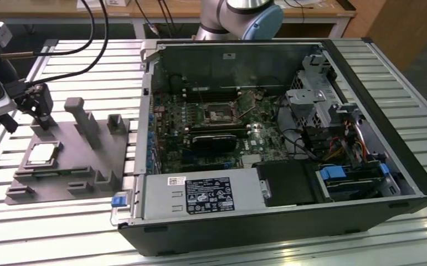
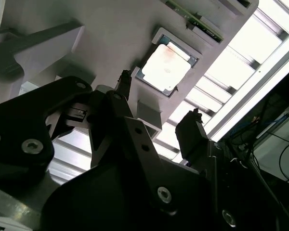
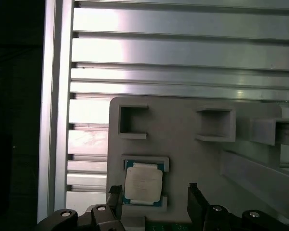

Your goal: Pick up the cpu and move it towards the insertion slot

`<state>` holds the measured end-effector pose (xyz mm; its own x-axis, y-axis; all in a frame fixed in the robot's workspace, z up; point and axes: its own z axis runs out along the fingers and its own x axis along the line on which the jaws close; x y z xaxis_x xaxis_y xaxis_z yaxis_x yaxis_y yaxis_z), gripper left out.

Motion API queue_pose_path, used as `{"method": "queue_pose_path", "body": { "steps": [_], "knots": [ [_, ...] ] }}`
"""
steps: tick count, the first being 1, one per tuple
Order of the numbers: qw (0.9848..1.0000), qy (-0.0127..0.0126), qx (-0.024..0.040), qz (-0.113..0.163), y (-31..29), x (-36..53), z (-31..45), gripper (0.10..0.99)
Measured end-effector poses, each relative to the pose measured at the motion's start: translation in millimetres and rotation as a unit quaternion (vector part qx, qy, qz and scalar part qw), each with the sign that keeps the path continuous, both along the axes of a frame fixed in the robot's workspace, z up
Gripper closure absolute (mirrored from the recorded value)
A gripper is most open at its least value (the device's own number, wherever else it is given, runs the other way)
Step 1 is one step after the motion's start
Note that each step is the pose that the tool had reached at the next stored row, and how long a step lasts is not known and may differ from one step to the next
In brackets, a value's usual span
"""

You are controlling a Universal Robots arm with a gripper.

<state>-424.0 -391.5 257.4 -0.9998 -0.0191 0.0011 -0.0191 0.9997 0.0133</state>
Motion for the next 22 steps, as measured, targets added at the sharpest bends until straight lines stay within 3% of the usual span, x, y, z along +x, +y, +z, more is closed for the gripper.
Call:
{"method": "queue_pose_path", "body": {
  "steps": [22],
  "knots": [
    [1.0, 0.0, -0.0013, 0.0, 0.0, -1.9, -18.8, 0.439]
  ]
}}
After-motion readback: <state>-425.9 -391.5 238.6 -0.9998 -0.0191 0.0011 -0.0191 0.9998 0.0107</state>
